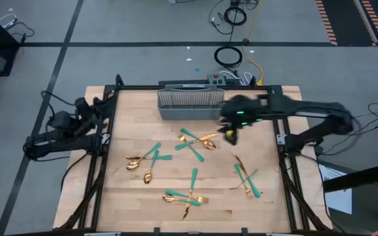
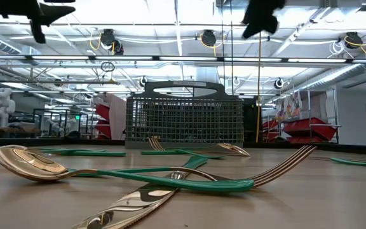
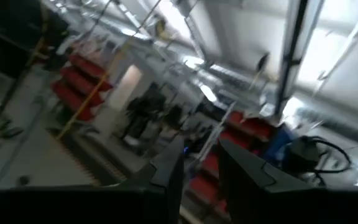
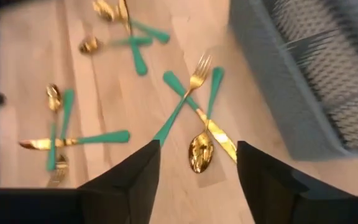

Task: Sort silverware
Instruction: Adjust the gray silverware organizer

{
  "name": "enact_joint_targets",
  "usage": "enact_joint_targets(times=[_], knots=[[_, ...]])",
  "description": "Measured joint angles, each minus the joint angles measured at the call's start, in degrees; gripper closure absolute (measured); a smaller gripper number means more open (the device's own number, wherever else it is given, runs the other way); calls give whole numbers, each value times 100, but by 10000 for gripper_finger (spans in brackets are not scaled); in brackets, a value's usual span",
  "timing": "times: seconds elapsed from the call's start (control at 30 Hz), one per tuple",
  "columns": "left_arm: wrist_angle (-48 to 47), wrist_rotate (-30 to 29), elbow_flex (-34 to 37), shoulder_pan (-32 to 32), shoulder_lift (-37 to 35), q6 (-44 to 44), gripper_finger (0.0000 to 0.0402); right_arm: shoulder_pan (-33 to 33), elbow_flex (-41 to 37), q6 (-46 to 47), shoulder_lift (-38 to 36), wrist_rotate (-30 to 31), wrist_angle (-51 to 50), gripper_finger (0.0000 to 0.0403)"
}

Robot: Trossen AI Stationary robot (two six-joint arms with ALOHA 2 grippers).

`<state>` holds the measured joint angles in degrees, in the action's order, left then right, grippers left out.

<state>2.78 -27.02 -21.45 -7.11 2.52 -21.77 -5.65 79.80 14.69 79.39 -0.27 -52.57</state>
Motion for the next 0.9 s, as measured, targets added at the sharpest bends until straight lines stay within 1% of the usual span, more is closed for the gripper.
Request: enact_joint_targets(times=[0.13, 0.27, 0.4, 0.5, 0.6, 0.7, 0.9], knots=[[-1075, -245, -524, 0, 0, -32, 300, -254, 76, -244, 982, -86, -5, 165], [-1491, -300, -717, 0, 0, -36, 300, -404, 71, -418, 1729, -115, 412, 148], [-1794, -298, -732, 0, 0, -38, 300, -466, 71, -445, 2271, -74, 956, 145], [-2132, -307, -732, 0, 0, -36, 300, -486, 71, -428, 2588, 128, 1313, 146], [-2396, -322, -732, 0, 0, -36, 300, -522, 71, -352, 2829, 186, 1514, 150], [-2557, -327, -732, 0, 0, -38, 300, -527, 71, -344, 3011, 191, 1529, 150], [-2653, -327, -732, 2, 0, -36, 300, -457, 95, -411, 3318, 450, 1639, 151]])
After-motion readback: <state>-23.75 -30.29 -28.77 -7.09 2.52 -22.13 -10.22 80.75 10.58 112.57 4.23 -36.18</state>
